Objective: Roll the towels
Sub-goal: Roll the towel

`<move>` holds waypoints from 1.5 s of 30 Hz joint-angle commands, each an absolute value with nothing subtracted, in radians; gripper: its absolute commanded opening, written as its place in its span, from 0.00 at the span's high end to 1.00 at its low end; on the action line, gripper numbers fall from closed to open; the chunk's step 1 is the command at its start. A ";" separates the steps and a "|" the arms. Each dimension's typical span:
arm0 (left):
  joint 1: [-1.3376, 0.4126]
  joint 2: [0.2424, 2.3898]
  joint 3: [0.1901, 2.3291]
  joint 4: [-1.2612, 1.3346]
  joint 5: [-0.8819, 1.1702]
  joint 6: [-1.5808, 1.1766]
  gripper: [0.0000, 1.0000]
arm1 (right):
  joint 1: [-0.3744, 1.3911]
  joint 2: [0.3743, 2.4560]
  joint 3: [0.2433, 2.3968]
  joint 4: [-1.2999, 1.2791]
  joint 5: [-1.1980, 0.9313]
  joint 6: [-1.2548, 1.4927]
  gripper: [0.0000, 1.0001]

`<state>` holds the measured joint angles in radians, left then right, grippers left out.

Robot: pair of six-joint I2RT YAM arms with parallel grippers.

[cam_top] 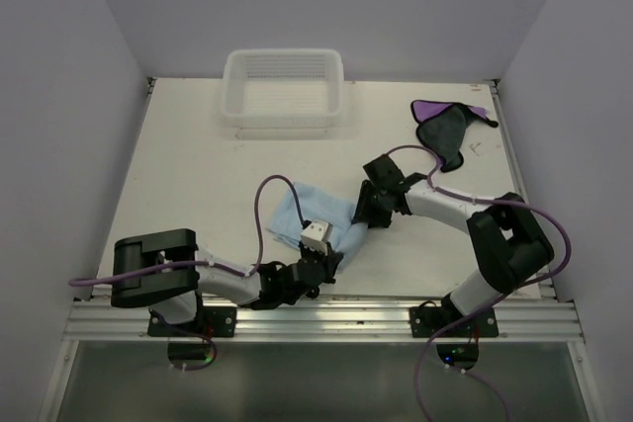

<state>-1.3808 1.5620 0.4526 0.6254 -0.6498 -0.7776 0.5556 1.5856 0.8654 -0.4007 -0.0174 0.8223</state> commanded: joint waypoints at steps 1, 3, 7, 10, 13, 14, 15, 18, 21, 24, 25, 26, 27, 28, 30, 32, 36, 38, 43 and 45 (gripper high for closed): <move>-1.393 1.523 0.420 0.578 -0.620 -0.836 1.00 | 0.506 1.609 0.922 -0.364 0.115 0.790 0.53; -1.393 1.514 0.420 0.563 -0.624 -0.850 1.00 | 0.505 1.615 0.923 -0.362 0.120 0.790 0.53; -1.393 1.497 0.419 0.529 -0.644 -0.877 1.00 | 0.497 1.624 0.933 -0.362 0.124 0.790 0.52; -1.393 1.485 0.417 0.506 -0.650 -0.894 1.00 | 0.494 1.631 0.949 -0.368 0.129 0.787 0.52; -1.393 1.474 0.417 0.492 -0.655 -0.900 1.00 | 0.492 1.635 0.969 -0.379 0.135 0.782 0.54; -1.393 1.474 0.417 0.488 -0.657 -0.908 1.00 | 0.492 1.638 0.974 -0.380 0.137 0.781 0.55; -1.393 1.470 0.419 0.482 -0.658 -0.910 1.00 | 0.494 1.641 0.982 -0.387 0.137 0.781 0.56; -1.393 1.466 0.422 0.476 -0.660 -0.910 1.00 | 0.492 1.647 1.003 -0.387 0.124 0.781 0.62; -1.391 1.473 0.436 0.454 -0.663 -0.922 1.00 | 0.492 1.649 1.005 -0.380 0.121 0.785 0.66; -1.390 1.477 0.439 0.427 -0.666 -0.956 1.00 | 0.494 1.651 1.002 -0.380 0.118 0.785 0.69; -1.387 1.476 0.440 0.416 -0.669 -0.985 1.00 | 0.492 1.649 1.000 -0.382 0.118 0.785 0.69; -1.382 1.473 0.439 0.390 -0.673 -1.002 1.00 | 0.494 1.649 1.000 -0.380 0.118 0.785 0.70; -1.379 1.465 0.434 0.387 -0.684 -1.012 1.00 | 0.491 1.649 1.000 -0.380 0.117 0.785 0.71; -1.374 1.459 0.430 0.385 -0.686 -1.019 1.00 | 0.494 1.648 1.000 -0.380 0.114 0.784 0.71; -1.361 1.436 0.416 0.390 -0.683 -1.040 1.00 | 0.494 1.647 1.003 -0.383 0.115 0.784 0.71; -1.348 1.421 0.403 0.403 -0.664 -1.055 1.00 | 0.492 1.641 1.009 -0.396 0.115 0.779 0.71; -1.301 1.397 0.373 0.463 -0.572 -1.068 1.00 | 0.494 1.618 1.032 -0.429 0.138 0.765 0.68; -1.287 1.397 0.358 0.483 -0.546 -1.086 1.00 | 0.492 1.595 1.038 -0.449 0.149 0.756 0.67; -1.241 1.399 0.296 0.558 -0.465 -1.140 1.00 | 0.494 1.543 1.039 -0.477 0.170 0.742 0.66; -1.226 1.397 0.278 0.578 -0.442 -1.146 1.00 | 0.494 1.514 1.032 -0.483 0.173 0.735 0.65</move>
<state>-1.2491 1.4071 0.3157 0.5331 -0.4976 -1.1049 0.4953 1.5845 1.0008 -0.4541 0.1341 0.7582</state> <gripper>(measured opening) 0.037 0.347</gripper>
